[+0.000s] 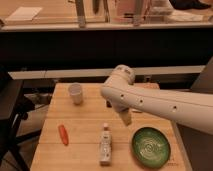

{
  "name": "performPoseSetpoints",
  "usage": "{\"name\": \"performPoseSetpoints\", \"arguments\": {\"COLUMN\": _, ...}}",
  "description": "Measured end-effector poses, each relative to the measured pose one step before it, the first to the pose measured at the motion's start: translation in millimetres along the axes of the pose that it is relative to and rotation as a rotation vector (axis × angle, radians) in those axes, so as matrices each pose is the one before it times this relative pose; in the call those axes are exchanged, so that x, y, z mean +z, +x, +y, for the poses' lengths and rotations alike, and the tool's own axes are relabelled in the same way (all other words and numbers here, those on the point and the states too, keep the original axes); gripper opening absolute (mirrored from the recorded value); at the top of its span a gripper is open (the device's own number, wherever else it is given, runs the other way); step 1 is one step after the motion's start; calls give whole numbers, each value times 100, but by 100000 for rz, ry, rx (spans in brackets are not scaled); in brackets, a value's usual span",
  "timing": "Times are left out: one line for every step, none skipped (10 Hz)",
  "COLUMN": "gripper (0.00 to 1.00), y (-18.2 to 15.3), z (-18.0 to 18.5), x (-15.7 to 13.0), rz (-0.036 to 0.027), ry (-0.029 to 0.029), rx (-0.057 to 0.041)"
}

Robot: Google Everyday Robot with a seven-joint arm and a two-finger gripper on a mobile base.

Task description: Place the pepper in the ceramic cup

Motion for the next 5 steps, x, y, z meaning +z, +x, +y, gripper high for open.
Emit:
{"name": "performPoseSetpoints", "arguments": {"gripper": 80, "y": -739, "z": -341, "x": -90, "rz": -220, "ry": 707, "rx": -2098}}
{"name": "performPoseSetpoints", "arguments": {"gripper": 80, "y": -707, "z": -369, "x": -25, "rz": -90, "ry": 542, "rx": -1856}}
{"name": "performPoseSetpoints", "arguments": {"gripper": 80, "y": -1851, "z": -924, "x": -61, "rz": -358, "ry": 937, "rx": -3432}}
{"name": "performPoseSetpoints", "arguments": {"gripper": 80, "y": -1140, "z": -605, "x": -75, "rz": -210, "ry": 366, "rx": -2344}}
{"name": "performPoseSetpoints", "arguments": {"gripper": 80, "y": -694, "z": -318, "x": 32, "rz": -157, "ry": 43, "rx": -1797}}
